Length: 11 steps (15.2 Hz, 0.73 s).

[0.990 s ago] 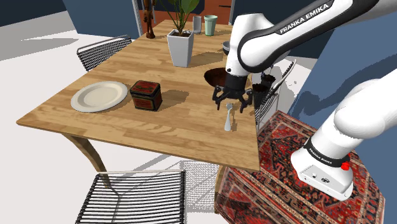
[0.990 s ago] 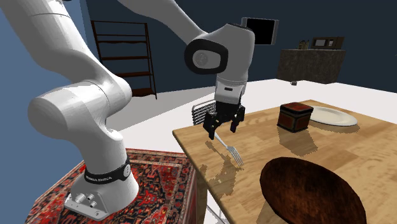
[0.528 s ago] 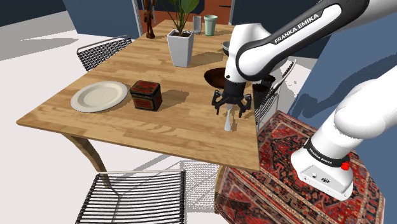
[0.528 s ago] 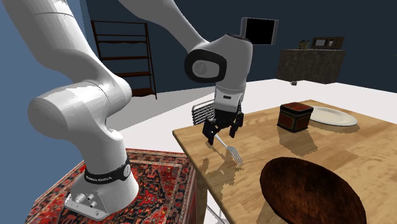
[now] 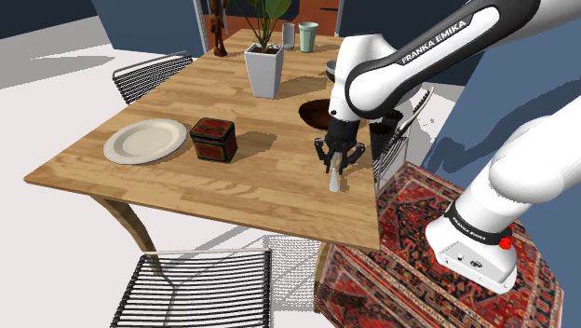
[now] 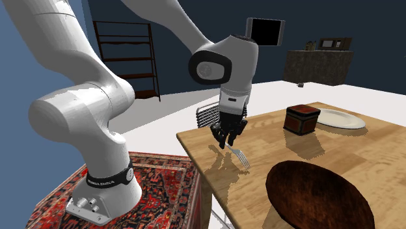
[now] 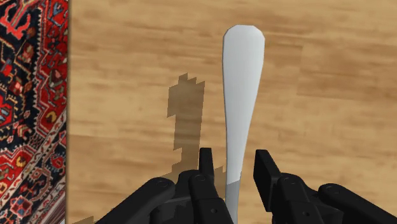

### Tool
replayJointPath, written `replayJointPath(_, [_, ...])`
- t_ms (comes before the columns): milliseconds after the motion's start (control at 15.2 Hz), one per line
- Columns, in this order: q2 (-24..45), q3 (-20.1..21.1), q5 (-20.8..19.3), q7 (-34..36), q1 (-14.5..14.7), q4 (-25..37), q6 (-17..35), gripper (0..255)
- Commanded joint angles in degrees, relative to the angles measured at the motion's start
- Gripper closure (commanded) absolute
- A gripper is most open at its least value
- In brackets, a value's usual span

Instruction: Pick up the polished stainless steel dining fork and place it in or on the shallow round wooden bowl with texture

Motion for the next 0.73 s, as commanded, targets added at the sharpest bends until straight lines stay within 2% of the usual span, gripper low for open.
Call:
replayJointPath(0, [0.0,0.0,0.0,0.0,0.0,0.0,0.0,255])
replayJointPath(330, [0.0,0.0,0.0,0.0,0.0,0.0,0.0,255])
replayJointPath(660, [-3.7,-0.9,-0.3,0.4,0.1,1.5,-5.1,255])
